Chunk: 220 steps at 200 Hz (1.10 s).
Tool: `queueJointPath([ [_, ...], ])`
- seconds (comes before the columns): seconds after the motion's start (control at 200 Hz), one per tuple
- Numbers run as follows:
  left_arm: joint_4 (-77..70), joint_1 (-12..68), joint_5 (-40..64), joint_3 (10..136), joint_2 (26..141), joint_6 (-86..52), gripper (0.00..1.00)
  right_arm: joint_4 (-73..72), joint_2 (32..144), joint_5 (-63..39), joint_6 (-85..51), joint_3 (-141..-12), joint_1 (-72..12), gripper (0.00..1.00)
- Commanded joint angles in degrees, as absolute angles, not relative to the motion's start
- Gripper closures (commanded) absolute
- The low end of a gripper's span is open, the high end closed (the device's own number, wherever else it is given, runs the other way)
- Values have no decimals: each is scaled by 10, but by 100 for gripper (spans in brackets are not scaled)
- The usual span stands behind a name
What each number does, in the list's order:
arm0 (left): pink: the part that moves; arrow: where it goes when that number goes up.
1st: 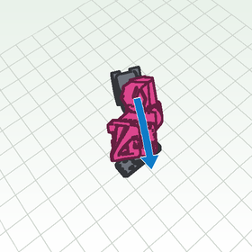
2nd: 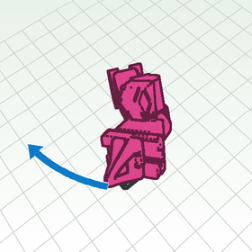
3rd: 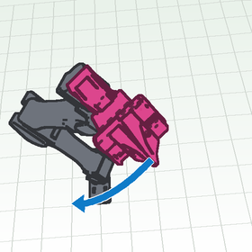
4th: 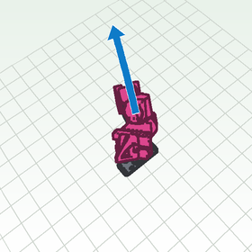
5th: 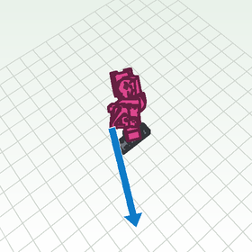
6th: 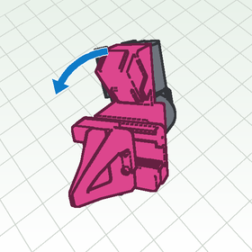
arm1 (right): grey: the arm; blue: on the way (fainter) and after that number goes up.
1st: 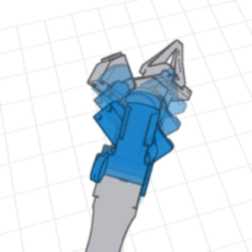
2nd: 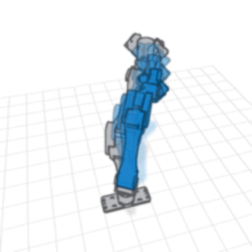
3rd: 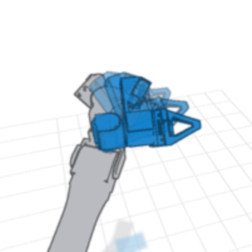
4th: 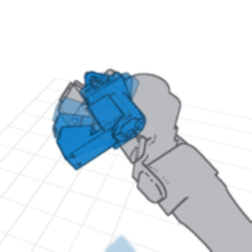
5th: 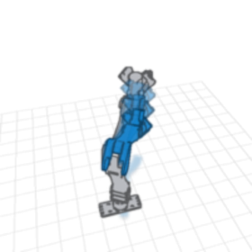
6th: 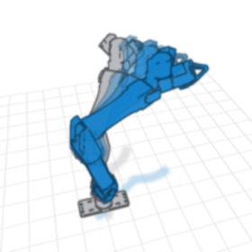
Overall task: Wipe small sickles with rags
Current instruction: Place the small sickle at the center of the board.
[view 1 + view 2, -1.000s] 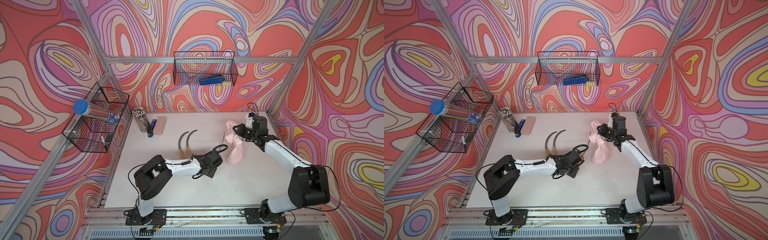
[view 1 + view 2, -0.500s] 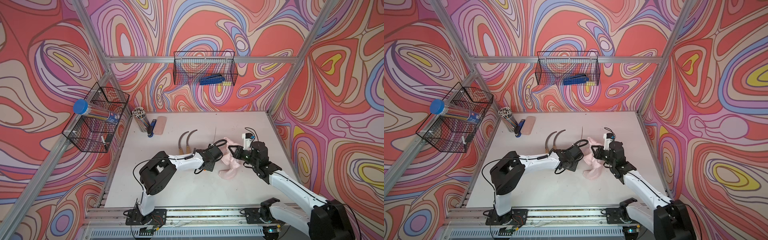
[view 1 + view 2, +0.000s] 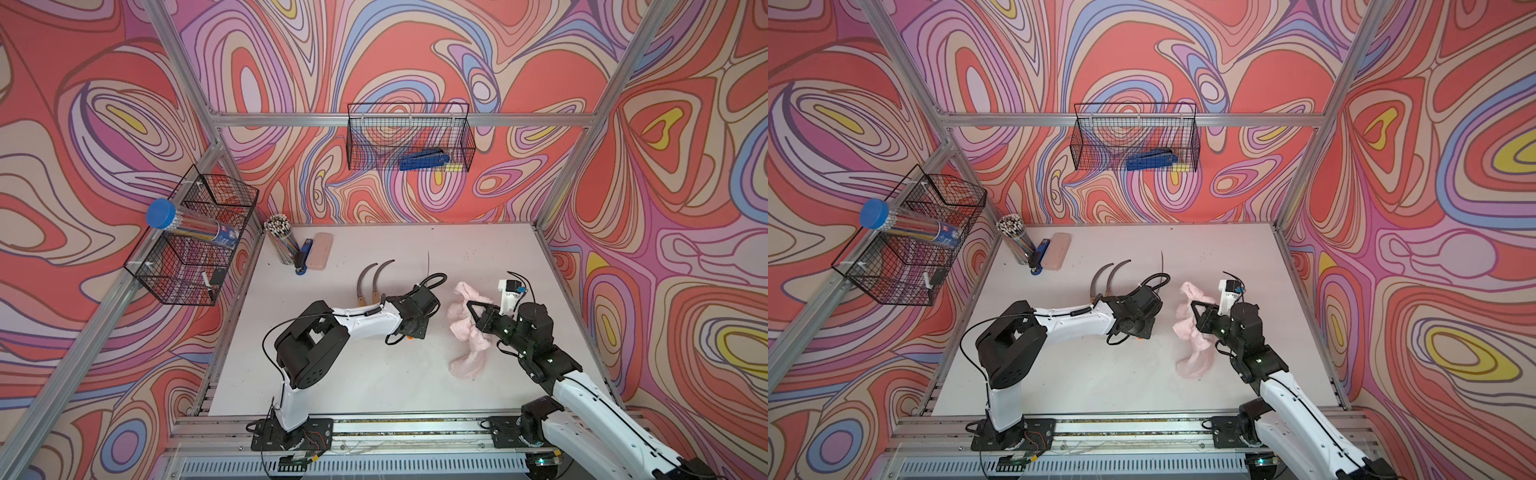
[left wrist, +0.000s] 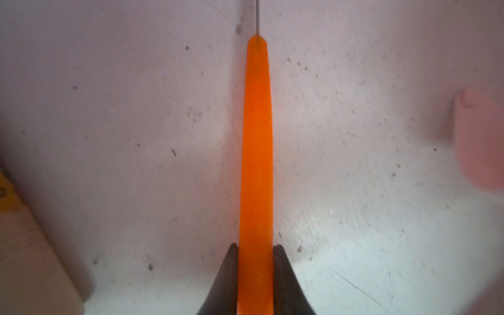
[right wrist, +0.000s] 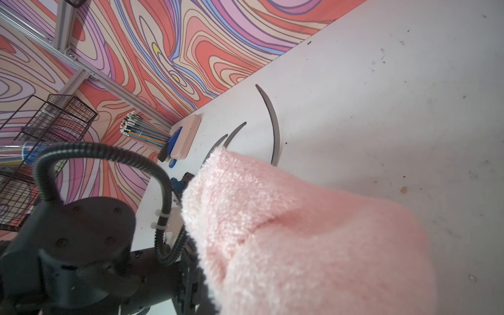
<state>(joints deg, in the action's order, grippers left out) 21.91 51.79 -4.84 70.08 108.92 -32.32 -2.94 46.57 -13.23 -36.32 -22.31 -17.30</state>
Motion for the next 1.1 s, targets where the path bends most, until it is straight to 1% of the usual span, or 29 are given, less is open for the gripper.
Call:
queueJointPath([
  [0.0, 195, 520, 2, 673, 1030, -308, 100, -70, 518, -129, -357, -221, -174, 100],
  [0.13, 178, 520, 14, 643, 984, -303, 100, -116, 584, -125, -360, -226, -174, 100],
  [0.215, 156, 518, 48, 625, 969, -296, 100, -135, 615, -119, -361, -230, -173, 100],
  [0.366, 123, 514, 91, 608, 958, -303, 100, -124, 640, -63, -351, -237, -173, 100],
  [0.521, 132, 502, 98, 620, 990, -314, 100, -78, 634, 15, -334, -253, -173, 100],
  [0.596, 121, 492, 118, 624, 1014, -319, 100, -52, 640, 60, -330, -269, -172, 100],
  [0.676, 116, 487, 134, 629, 1035, -320, 100, -41, 649, 75, -327, -282, -171, 100],
  [0.856, 137, 487, 129, 648, 1065, -313, 100, -8, 655, 103, -313, -315, -171, 100],
  [0.946, 148, 487, 109, 651, 1069, -312, 89, 4, 649, 107, -308, -324, -171, 100],
  [1.026, 165, 487, 88, 649, 1065, -308, 70, 6, 643, 103, -306, -324, -171, 100],
  [1.097, 178, 488, 73, 651, 1061, -304, 56, 7, 642, 100, -305, -323, -171, 100],
])
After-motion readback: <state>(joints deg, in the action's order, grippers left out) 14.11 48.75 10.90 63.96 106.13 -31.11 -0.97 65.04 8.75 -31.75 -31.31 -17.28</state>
